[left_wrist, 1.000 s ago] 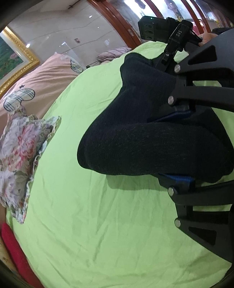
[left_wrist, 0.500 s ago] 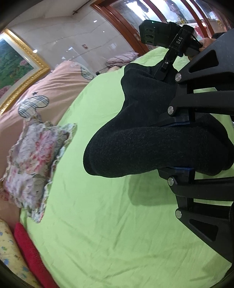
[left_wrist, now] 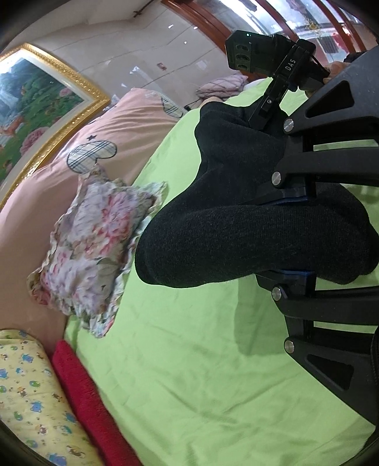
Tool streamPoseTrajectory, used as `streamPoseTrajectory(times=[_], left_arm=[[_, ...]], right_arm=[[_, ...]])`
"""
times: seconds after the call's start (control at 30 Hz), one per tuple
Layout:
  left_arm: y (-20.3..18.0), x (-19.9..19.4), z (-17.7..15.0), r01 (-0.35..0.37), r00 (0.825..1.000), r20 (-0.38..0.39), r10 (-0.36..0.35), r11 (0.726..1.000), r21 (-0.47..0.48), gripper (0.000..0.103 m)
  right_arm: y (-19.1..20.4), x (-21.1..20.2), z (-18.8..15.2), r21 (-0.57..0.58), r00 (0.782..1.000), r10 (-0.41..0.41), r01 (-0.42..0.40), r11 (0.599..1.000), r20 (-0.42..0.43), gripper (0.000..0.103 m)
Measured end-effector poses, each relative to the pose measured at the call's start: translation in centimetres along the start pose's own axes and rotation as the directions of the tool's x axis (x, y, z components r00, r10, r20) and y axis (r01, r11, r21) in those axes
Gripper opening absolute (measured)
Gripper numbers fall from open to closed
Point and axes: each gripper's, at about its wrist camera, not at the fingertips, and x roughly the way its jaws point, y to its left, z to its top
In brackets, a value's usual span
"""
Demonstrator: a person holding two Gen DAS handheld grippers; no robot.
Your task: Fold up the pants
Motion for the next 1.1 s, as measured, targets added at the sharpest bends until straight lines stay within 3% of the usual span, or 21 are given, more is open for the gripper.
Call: streamPoseTrajectory(times=[0.5,0.9,1.0,1.1], left_arm=[[3.1,5.8,6.3,-0.08,0.997,0.007,0.08,0.997,-0.001,0.031],[5.7,9.0,6.7,-0.113,0.994,-0.013,0.112,0.993,-0.03,0.031],[6.2,9.3,6.6,-0.115,0.993,-0.012,0.114,0.993,-0.039,0.037],[6.6,9.5,6.4,-0.128,0.992,-0.009,0.128,0.991,-0.048,0.047]], right_arm=[[-2.7,7.7,5.5,0.033,1.0,0.009,-0.008,0.999,-0.026,0.051],[-4.7,11.9,6.4,0.048,0.997,0.004,0.0,0.999,-0.077,0.052],[-5.3,12.3,6.4,0.056,0.997,0.006,-0.002,0.998,-0.081,0.056],[-5.8,12.2,6.4,0.033,0.996,-0.053,0.055,0.998,-0.078,0.063]])
